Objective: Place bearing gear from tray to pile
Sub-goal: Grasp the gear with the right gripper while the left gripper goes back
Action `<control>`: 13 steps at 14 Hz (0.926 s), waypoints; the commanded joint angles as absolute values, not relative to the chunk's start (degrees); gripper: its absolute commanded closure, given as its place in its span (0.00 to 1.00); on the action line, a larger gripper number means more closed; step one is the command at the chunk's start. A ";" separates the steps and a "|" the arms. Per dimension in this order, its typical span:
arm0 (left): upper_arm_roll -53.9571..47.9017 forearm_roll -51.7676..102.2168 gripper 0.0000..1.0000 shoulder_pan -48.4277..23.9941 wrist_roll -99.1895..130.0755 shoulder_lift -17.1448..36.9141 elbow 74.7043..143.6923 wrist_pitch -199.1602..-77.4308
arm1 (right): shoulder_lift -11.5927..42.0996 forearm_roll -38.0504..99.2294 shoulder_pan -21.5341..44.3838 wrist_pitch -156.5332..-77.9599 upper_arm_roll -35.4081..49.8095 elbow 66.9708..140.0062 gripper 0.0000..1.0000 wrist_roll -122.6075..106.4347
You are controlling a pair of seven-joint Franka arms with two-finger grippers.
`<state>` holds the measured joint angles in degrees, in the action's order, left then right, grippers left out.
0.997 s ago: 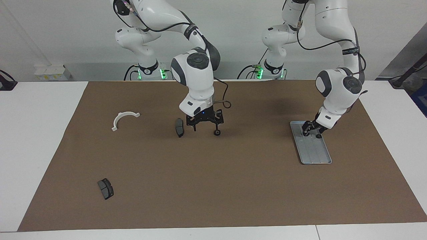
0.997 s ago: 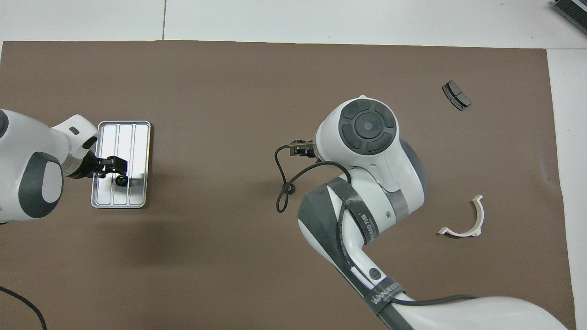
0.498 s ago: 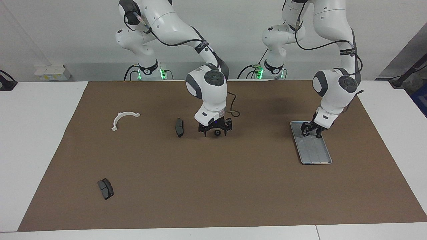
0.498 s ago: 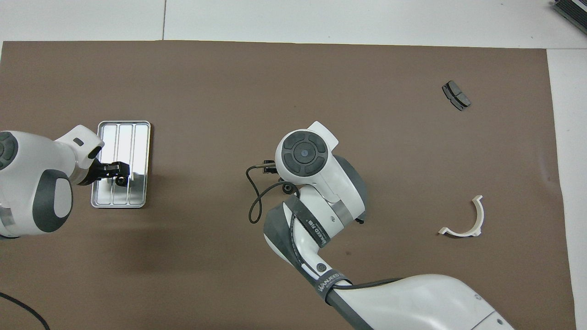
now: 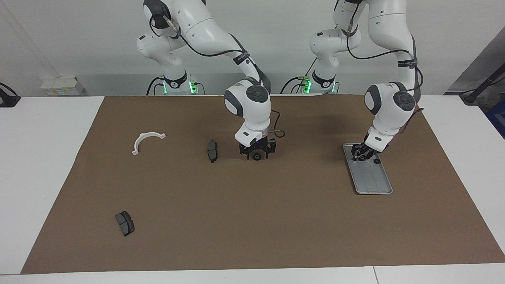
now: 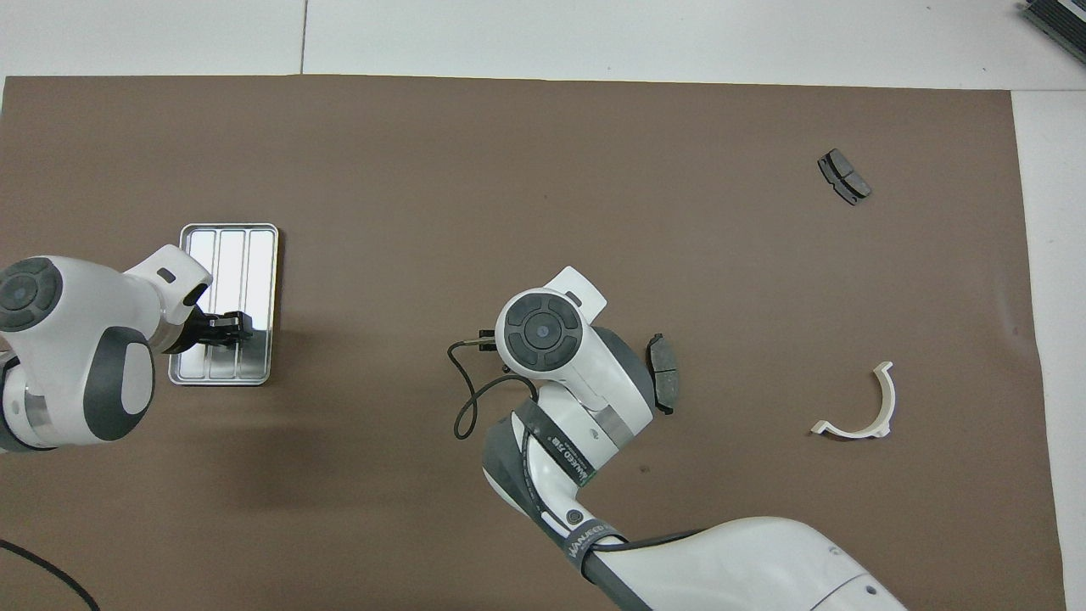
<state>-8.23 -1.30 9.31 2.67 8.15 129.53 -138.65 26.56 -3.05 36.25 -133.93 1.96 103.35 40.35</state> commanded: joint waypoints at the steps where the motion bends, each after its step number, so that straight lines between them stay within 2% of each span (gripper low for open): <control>1: -7.65 -2.02 0.81 8.88 3.60 6.50 131.84 -139.40 | 24.17 -3.96 37.26 -135.26 1.93 106.52 0.23 43.32; 3: -7.73 -2.11 0.89 8.88 3.60 7.29 129.04 -138.52 | 24.17 -3.96 37.27 -135.26 1.93 106.52 0.30 43.59; 5: -7.73 -2.11 0.94 7.13 4.30 8.60 122.64 -134.32 | 24.08 -3.96 37.27 -135.26 1.93 106.61 0.38 43.68; 8: -7.73 -2.11 0.94 2.22 13.77 11.16 113.23 -128.42 | 23.91 -3.96 37.18 -135.44 1.93 107.31 0.38 43.68; 12: -7.73 -2.11 0.94 -3.68 23.35 11.60 112.85 -128.93 | 23.91 -3.96 36.65 -136.57 1.93 107.49 0.43 43.68; 13: -7.73 -2.11 0.94 -5.87 26.51 11.51 113.11 -129.28 | 23.99 -3.96 36.48 -138.58 1.93 108.36 0.50 43.77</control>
<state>-8.53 -1.30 -2.98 22.14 10.72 114.14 -129.64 25.66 -3.05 37.07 -135.08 1.71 105.23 42.13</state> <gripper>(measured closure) 0.652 0.405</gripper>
